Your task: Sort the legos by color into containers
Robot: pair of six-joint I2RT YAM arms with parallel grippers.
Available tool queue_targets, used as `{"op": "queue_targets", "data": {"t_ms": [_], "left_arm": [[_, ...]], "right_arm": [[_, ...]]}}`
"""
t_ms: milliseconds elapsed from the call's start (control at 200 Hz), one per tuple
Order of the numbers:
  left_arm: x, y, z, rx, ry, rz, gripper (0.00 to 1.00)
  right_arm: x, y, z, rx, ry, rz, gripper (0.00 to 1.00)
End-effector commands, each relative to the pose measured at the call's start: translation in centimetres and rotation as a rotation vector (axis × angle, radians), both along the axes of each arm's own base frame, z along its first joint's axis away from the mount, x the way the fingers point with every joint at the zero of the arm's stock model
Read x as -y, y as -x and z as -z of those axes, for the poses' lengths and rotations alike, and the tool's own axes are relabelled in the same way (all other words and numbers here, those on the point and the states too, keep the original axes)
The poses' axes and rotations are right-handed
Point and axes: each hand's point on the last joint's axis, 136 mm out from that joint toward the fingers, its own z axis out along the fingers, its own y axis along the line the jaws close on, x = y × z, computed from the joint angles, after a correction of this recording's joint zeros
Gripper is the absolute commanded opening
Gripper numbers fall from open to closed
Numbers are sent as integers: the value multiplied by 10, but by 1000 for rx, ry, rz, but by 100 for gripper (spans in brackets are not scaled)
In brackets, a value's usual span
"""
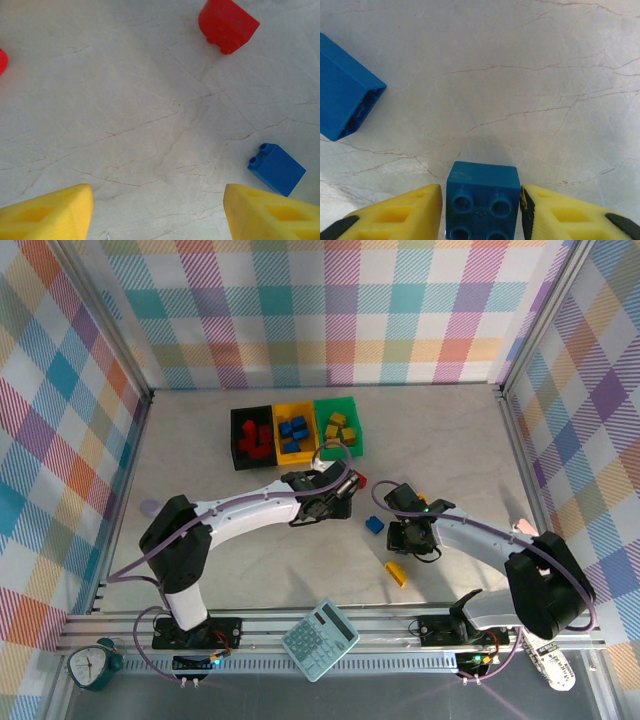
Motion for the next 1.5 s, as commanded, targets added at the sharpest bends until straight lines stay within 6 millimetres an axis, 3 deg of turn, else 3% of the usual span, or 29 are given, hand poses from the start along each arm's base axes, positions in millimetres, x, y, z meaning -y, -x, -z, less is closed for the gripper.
{"op": "queue_targets", "data": {"t_ms": [0,240,335,430,635,770,870,1075,1360,1445,1495], "left_arm": [[-19,3,-12,32,-13,-19,69],[-49,4,-18,52,-28,-69,70],[-68,4,-22,56,-42,-98,70],[-93,5,-28,70,-71,-138,71],[-144,10,-47,104,-99,-203,72],[-172,13,-39,70,-86,-252,71],[-180,14,-32,47,-42,-276,72],[-180,13,-27,26,10,-288,71],[-186,15,-26,20,1,-296,71],[-185,14,-27,22,5,-291,71],[-183,13,-26,19,8,-283,71]], "right_arm": [[1,2,0,-12,15,-1,40],[-4,-2,-4,3,-2,-24,30],[-12,-15,-19,47,-20,-53,29],[-30,-40,-44,121,-50,-104,28],[-96,-106,-109,295,-192,-259,28],[-144,-146,-141,386,-263,-371,27],[-172,-174,-157,440,-289,-433,27],[-228,-226,-164,491,-355,-519,27],[-269,-287,-151,527,-349,-525,30],[-276,-302,-138,517,-328,-520,41],[-281,-309,-140,521,-325,-524,47]]}}
